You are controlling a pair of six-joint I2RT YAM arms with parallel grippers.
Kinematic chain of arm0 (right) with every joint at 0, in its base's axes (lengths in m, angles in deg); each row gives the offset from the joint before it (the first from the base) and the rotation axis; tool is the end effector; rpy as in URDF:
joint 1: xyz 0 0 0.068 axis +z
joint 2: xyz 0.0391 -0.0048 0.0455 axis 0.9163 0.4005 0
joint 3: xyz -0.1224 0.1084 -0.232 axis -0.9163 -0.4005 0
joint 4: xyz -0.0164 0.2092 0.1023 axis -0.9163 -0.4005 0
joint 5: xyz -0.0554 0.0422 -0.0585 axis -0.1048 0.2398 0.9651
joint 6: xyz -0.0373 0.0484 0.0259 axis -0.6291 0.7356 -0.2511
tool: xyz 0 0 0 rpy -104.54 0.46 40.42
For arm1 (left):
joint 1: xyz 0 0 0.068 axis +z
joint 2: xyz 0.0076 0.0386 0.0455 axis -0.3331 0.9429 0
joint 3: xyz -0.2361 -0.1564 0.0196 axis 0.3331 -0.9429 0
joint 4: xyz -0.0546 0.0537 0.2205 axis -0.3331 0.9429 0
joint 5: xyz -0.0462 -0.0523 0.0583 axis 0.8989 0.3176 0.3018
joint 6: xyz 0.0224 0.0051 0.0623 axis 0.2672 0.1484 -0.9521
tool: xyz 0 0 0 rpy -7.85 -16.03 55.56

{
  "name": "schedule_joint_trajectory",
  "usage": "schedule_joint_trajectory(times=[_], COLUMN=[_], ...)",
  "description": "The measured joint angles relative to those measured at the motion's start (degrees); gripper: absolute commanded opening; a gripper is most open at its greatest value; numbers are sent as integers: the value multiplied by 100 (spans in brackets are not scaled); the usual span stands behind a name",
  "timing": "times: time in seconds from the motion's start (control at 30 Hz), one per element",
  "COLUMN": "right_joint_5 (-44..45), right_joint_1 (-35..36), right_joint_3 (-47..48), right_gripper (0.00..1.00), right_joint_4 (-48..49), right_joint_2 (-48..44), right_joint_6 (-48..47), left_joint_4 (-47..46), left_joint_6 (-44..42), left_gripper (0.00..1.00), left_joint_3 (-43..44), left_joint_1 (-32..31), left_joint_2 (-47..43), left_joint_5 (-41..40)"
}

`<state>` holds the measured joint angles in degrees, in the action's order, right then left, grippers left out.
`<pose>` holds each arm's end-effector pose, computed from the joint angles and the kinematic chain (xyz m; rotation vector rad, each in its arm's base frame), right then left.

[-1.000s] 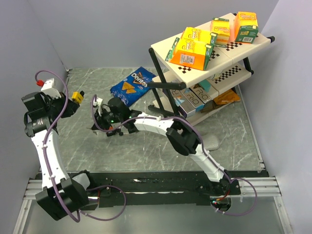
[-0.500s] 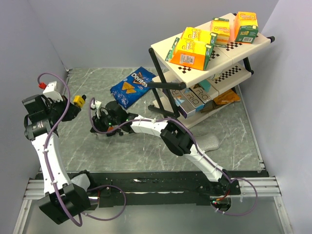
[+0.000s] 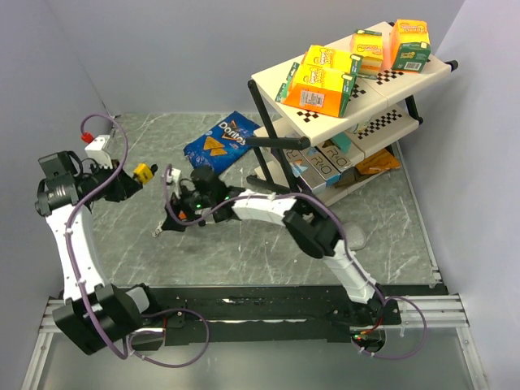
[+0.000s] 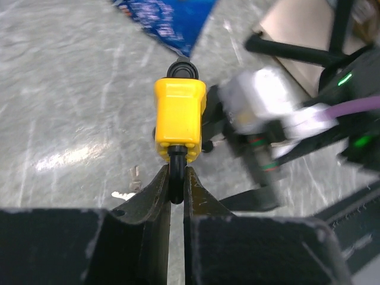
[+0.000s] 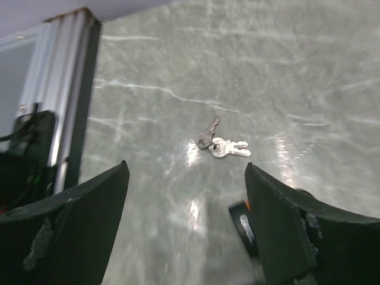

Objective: Lock with the key
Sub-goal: Place the key at the center of the board, then adjust the lock.

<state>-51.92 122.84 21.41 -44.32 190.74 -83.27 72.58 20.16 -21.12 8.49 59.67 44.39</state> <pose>0.2694 0.4616 0.2130 -1.3081 1.5696 1.2638 0.1833 0.0534 0.3503 0.1224 2.1226 -0.5480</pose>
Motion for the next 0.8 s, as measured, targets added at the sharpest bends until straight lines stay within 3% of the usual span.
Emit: schedule_joint_trajectory(times=[0.2,0.47,0.63,0.8], right_joint_5=[-409,-894,-903,-726], right_joint_1=[-380,-748,-758,-905], right_joint_3=[-1145,-2107,-2365,-2920], right_gripper=[89,90,91,92], right_joint_4=[-68,-782,-2004,-2743], right_joint_2=[-1683,-3794,-4474,-5112], right_joint_6=[-678,-2319,-3657,-4684], left_joint_4=[750,2369,2691,2800], left_joint_6=[-1185,-3620,-4358,-4570], left_gripper=[1,1,1,1], left_joint_3=[518,933,874,632], left_joint_1=[0,-315,-927,-1803], left_joint_2=[640,1115,1051,881], left_joint_5=[750,1613,1775,1797])
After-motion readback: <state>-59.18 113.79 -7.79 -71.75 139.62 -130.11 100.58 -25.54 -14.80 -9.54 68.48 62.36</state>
